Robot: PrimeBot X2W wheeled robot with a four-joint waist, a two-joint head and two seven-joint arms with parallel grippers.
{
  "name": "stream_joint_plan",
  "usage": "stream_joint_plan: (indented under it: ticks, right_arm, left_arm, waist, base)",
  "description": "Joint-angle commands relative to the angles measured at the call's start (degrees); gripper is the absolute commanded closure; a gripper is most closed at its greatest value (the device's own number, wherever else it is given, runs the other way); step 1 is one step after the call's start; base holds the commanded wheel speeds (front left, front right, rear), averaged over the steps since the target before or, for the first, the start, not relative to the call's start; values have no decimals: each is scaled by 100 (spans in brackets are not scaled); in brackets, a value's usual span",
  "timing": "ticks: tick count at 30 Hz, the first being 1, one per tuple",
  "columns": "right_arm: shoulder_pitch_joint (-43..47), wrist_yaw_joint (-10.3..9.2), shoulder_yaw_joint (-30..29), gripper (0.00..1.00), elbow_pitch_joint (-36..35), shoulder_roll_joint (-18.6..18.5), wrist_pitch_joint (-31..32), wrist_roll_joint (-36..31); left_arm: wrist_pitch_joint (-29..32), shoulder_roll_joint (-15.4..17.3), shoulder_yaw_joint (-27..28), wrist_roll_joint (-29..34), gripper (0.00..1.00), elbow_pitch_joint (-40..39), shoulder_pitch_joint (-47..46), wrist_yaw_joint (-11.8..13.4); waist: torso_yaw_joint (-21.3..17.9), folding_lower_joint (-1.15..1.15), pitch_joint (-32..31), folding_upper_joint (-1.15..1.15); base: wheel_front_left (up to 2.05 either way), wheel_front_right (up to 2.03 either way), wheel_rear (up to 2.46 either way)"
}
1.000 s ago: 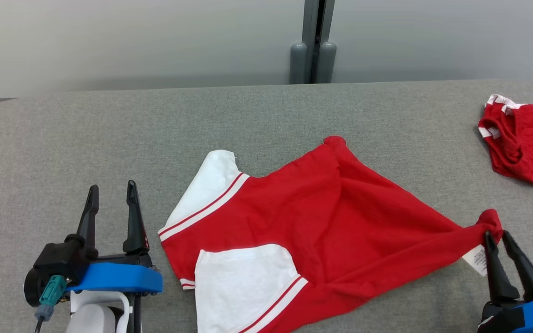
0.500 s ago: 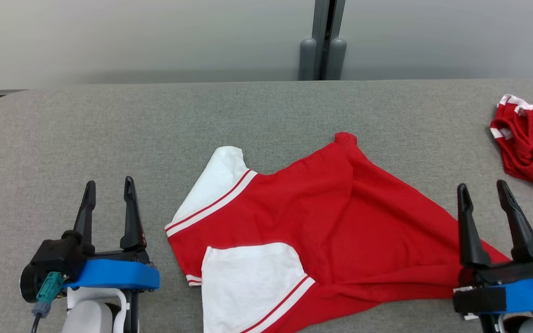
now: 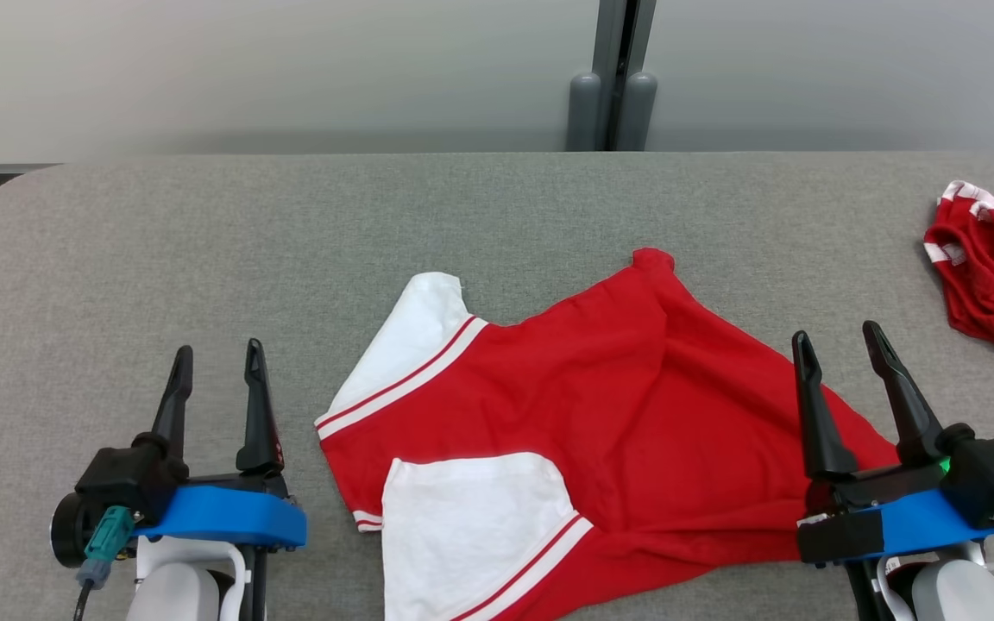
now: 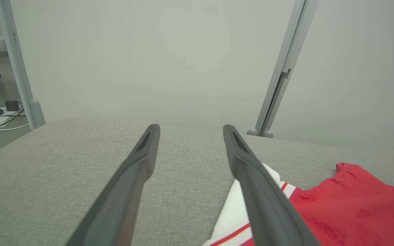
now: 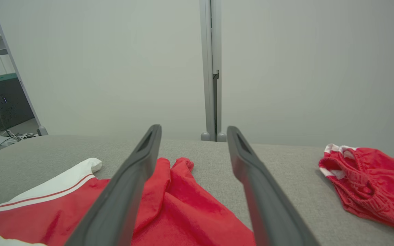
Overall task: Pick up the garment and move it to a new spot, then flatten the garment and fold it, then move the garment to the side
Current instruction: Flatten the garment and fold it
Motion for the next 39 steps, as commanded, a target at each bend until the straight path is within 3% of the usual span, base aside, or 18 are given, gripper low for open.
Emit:
stream_joint_plan:
  ticks: [1,22,33,34,36,37,39]
  right_arm:
    - [-80,1,7,0,23,-25,-38,-37]
    - [-232,1,173,0,348,4,-81,25]
    - [-306,1,119,0,379,10,-90,3]
    - [-308,1,114,0,383,13,-91,0]
    - [-317,1,107,0,376,20,-92,-11]
    - [-324,1,107,0,358,26,-93,-13]
    - [-336,1,104,0,321,32,-93,-26]
  left_arm:
    - [-14,12,-15,41,0,30,-63,-35]
    - [593,506,-713,-103,0,1998,-673,-177]
    - [953,439,-1425,-479,0,2653,-783,-183]
    - [968,442,-1517,-526,19,2676,-793,-185]
    - [979,469,-1665,-610,89,2735,-829,-185]
    - [957,493,-1727,-633,100,2748,-867,-185]
    - [852,538,-1820,-690,100,2718,-976,-183]
  waist:
    - [-15,0,-8,0]
    - [-362,0,226,0]
    - [-394,0,328,0]
    - [-394,0,328,0]
    - [-392,0,326,0]
    - [-392,0,324,0]
    - [-391,0,321,0]
  base:
    - [0,0,0]
    - [0,0,0]
    - [0,0,0]
    - [0,0,0]
    - [0,0,0]
    - [0,0,0]
    - [0,0,0]
